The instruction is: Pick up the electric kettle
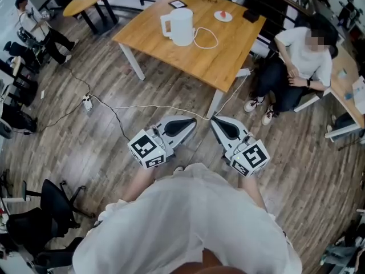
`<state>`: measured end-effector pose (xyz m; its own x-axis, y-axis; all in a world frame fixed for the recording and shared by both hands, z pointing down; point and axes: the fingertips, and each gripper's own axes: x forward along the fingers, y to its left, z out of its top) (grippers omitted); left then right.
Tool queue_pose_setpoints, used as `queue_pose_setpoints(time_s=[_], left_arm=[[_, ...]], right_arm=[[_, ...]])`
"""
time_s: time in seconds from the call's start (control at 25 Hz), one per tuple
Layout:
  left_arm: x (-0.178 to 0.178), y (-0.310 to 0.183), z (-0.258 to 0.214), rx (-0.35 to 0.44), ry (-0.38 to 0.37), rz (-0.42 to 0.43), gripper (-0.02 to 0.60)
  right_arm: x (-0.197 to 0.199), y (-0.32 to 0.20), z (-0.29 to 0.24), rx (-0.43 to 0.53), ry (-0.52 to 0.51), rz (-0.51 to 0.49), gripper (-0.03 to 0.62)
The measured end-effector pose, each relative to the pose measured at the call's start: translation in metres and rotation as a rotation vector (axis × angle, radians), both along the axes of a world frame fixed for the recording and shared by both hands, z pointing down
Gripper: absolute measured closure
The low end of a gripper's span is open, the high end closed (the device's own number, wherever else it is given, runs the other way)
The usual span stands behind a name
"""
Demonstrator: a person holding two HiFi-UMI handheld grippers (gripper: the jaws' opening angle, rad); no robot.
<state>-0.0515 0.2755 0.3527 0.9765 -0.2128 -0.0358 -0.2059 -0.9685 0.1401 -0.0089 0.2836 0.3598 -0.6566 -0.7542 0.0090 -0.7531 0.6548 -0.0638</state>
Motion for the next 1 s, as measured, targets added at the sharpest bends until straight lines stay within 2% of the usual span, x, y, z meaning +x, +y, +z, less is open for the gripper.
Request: queue_pose_setpoints(time_s=[0.16,0.44,1.0], left_arm=[[0.0,-0.001,0.002,-0.004,0.004,-0.006,0.575],[0.006,-0.001,0.002,0.002,-0.01,0.003,0.575],[0.028,0.002,0.0,0.003,-0.005,-0.004,0.575]], right_arm=[[0.002,0.001,-0.001,0.008,-0.034,-0.007,0.58],[0.002,0.0,-0.004,0.016,-0.026,-0.028,0.58],[0.025,0.004,-0.009,0.023,-0.023,-0.01,0.58]])
